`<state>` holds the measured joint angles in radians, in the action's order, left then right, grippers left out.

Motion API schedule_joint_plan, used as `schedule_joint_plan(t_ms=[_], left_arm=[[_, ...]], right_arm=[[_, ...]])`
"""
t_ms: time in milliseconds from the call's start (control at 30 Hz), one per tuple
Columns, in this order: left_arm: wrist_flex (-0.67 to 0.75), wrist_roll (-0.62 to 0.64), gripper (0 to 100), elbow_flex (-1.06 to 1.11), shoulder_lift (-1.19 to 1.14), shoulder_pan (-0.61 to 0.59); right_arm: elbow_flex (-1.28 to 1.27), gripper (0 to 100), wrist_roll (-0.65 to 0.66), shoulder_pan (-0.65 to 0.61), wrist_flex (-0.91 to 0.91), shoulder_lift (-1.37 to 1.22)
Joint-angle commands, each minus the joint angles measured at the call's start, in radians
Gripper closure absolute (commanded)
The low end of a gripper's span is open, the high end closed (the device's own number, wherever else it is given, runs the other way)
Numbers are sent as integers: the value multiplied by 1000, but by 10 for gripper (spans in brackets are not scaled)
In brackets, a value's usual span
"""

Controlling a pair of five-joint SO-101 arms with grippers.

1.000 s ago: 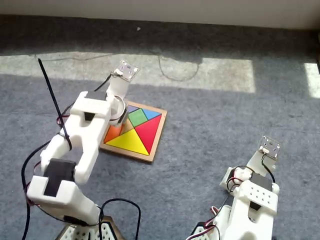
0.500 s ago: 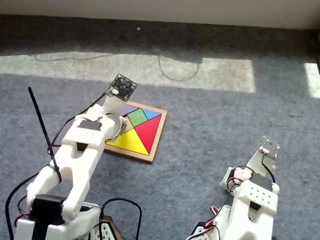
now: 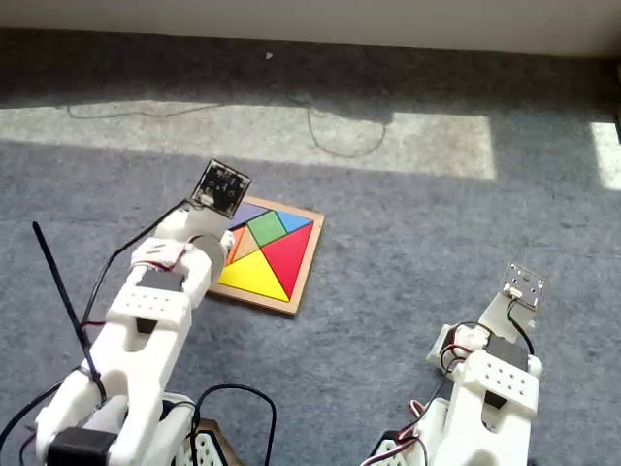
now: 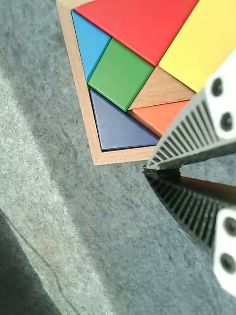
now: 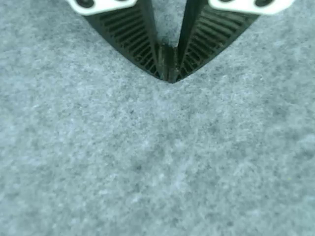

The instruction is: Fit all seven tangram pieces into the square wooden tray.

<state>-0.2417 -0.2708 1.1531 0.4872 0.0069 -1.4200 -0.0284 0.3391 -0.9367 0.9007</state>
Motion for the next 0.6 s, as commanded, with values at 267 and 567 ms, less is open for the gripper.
schedule_joint_plan(t_ms=[267,567], left_arm=[[80,-6,994,246,387,-7],[-15,-5,992,352,593,-13]], right_arm=[[-7,994,9,15,7,7],[-7,994,9,13,7,7]])
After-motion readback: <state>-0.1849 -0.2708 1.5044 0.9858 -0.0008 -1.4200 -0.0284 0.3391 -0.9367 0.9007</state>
